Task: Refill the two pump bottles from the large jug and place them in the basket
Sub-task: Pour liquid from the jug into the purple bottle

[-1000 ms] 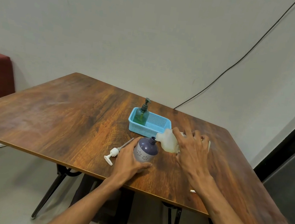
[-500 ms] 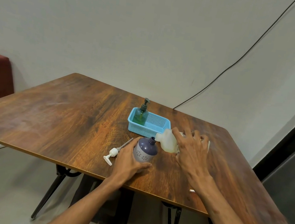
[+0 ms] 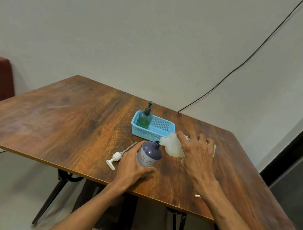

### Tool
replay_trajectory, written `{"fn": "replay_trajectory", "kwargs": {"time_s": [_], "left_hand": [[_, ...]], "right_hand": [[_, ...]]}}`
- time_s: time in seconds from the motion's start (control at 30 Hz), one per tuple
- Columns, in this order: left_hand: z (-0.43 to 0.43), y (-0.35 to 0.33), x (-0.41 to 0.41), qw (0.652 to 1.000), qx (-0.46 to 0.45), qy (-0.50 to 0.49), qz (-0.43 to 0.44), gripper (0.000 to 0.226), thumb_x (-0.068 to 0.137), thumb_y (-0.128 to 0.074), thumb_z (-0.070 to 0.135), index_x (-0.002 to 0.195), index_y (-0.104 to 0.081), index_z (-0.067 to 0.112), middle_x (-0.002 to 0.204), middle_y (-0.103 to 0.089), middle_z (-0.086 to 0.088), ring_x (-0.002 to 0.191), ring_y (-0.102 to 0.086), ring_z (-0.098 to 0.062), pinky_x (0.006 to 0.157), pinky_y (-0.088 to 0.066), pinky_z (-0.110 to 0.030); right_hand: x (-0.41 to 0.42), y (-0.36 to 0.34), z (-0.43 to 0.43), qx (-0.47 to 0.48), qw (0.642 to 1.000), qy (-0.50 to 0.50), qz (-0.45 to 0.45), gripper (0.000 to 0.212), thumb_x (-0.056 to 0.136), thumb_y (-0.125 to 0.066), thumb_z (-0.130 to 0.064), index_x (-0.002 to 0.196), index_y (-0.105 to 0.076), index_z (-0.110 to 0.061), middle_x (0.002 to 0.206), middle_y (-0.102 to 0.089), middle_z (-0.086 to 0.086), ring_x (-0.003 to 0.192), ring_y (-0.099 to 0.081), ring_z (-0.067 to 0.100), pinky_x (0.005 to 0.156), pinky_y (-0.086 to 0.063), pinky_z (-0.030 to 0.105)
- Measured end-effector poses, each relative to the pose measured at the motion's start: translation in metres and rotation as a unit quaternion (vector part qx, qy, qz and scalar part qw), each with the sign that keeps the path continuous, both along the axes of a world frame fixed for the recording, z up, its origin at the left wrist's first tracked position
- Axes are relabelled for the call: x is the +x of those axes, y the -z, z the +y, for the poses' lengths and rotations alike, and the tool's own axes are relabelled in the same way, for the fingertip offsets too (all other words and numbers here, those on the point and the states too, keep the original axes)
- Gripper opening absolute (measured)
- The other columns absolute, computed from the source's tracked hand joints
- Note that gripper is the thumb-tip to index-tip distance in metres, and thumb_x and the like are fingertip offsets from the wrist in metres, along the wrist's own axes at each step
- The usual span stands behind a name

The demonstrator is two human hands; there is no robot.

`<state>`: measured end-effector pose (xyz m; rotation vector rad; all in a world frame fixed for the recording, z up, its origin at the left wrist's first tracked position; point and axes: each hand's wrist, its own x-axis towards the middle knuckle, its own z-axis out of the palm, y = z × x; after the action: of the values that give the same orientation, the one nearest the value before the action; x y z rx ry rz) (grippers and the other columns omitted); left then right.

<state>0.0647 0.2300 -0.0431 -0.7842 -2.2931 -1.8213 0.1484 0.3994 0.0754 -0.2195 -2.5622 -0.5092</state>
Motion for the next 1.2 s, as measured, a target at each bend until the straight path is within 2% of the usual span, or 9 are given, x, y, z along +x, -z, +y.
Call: {"fn": "replay_trajectory", "kwargs": {"time_s": [0.3, 0.7, 0.93, 1.2], "left_hand": [[0.0004, -0.0004, 0.0002, 1.0, -0.002, 0.001, -0.001, 0.091, 0.055, -0.093, 0.046, 0.134, -0.049, 0.036, 0.121, -0.062, 0.019, 0.111, -0.058, 0.006, 0.091, -0.047, -0.016], [0.0003, 0.0, -0.001, 1.0, -0.003, 0.0, 0.005, 0.091, 0.055, -0.092, 0.047, 0.134, -0.049, 0.036, 0.122, -0.062, 0.018, 0.112, -0.059, 0.003, 0.097, -0.052, -0.027], [-0.0003, -0.001, -0.0002, 1.0, -0.002, -0.003, 0.007, 0.09, 0.055, -0.092, 0.046, 0.134, -0.049, 0.035, 0.121, -0.063, 0.018, 0.112, -0.059, 0.003, 0.098, -0.052, -0.026], [-0.0001, -0.002, 0.0006, 1.0, -0.003, -0.002, 0.005, 0.091, 0.054, -0.091, 0.049, 0.134, -0.05, 0.036, 0.121, -0.063, 0.017, 0.112, -0.06, 0.001, 0.098, -0.054, -0.035]], "right_hand": [[-0.0001, -0.0015, 0.0001, -0.001, 1.0, -0.002, 0.003, 0.088, 0.042, -0.093, -0.019, 0.121, -0.055, -0.023, 0.108, -0.063, 0.013, 0.088, -0.06, 0.037, 0.075, -0.047, 0.053], [-0.0004, -0.0014, -0.0001, 0.002, 1.0, 0.002, 0.0, 0.086, 0.044, -0.094, -0.021, 0.122, -0.056, -0.023, 0.109, -0.063, 0.013, 0.089, -0.061, 0.037, 0.076, -0.048, 0.054], [-0.0009, -0.0013, 0.0002, 0.001, 1.0, 0.003, -0.003, 0.088, 0.043, -0.094, -0.021, 0.122, -0.054, -0.023, 0.109, -0.064, 0.014, 0.09, -0.061, 0.038, 0.075, -0.049, 0.054], [-0.0008, -0.0015, 0.0012, -0.002, 1.0, -0.002, -0.006, 0.09, 0.043, -0.094, -0.018, 0.121, -0.049, -0.024, 0.109, -0.063, 0.015, 0.089, -0.061, 0.039, 0.076, -0.049, 0.055]]}}
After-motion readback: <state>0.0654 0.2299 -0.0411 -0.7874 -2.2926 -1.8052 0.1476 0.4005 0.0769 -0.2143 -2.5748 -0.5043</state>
